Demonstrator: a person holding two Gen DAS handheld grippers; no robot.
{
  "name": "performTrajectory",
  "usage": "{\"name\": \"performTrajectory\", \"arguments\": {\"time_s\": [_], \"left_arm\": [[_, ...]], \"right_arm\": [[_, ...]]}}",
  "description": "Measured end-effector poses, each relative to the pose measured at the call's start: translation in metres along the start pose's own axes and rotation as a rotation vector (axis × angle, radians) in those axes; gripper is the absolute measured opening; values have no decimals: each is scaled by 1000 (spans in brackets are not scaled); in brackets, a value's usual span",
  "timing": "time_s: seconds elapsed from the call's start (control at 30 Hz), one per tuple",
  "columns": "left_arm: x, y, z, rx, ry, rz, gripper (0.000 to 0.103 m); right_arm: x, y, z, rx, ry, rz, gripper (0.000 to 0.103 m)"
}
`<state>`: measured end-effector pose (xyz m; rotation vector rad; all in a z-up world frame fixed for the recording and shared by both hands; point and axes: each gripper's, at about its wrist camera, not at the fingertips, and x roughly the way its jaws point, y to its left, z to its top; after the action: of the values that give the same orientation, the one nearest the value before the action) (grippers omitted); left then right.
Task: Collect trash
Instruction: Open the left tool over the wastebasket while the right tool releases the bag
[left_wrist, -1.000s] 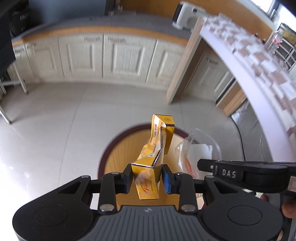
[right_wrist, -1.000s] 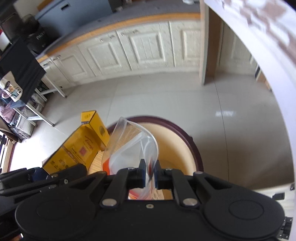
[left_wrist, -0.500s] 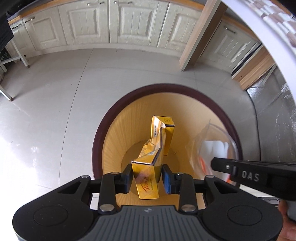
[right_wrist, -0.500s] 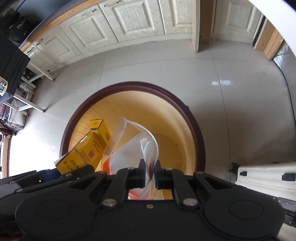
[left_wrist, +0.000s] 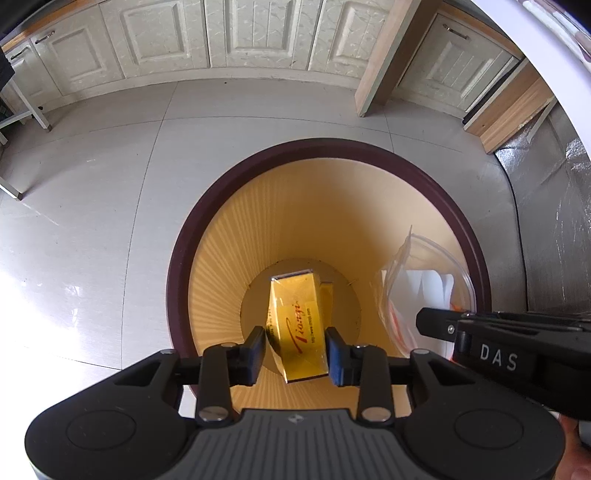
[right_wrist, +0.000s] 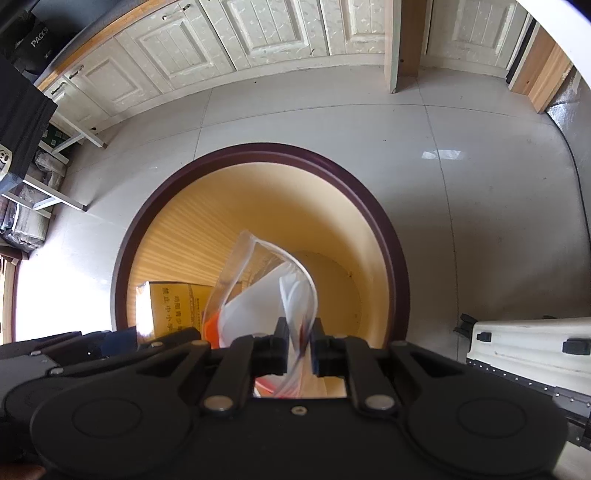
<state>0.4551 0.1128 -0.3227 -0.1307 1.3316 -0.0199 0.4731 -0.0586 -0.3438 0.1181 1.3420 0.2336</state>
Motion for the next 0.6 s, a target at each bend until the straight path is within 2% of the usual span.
{"name": "performTrajectory", "arguments": {"time_s": [0.07, 0.2, 0.37, 0.6], "left_arm": [[-2, -2, 0, -3, -8, 4, 54], [-3, 0, 1, -6, -14, 11, 60], [-7, 6, -1, -12, -17, 24, 61], [-18, 12, -6, -14, -34, 15, 63]], "right_arm": [[0, -1, 0, -1, 4, 8, 15], [-3, 0, -2, -24, -1, -1, 21], [-9, 1, -3, -52, -16, -30, 31], [-19, -1, -6, -58, -26, -40, 37]]}}
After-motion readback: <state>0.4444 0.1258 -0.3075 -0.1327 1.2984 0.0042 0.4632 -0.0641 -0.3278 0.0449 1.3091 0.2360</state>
